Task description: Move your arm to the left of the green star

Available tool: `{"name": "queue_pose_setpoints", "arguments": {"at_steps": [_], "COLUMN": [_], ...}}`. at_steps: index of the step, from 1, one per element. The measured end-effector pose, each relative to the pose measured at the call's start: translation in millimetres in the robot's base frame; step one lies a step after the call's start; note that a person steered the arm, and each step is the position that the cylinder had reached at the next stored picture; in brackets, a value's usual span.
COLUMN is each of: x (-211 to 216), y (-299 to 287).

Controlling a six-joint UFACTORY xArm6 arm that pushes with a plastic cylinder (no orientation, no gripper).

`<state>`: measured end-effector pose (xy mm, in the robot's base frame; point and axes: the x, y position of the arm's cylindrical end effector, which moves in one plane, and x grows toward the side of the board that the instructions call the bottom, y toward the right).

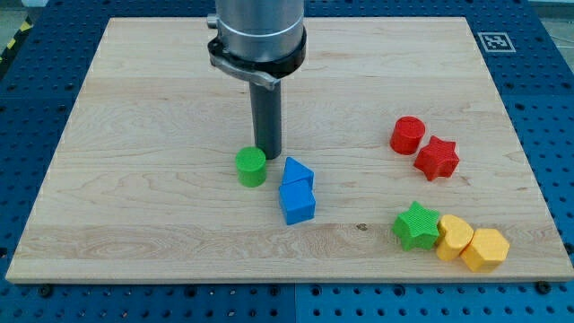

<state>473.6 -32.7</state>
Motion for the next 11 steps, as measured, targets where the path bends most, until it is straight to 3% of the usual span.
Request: {"name": "queue_pose_setpoints", "arguments": {"at_steps": [2,4,5,7,8,11], "x": [42,94,100,108,86,82], "y": [-35,-2,-35,20,13,-57]}}
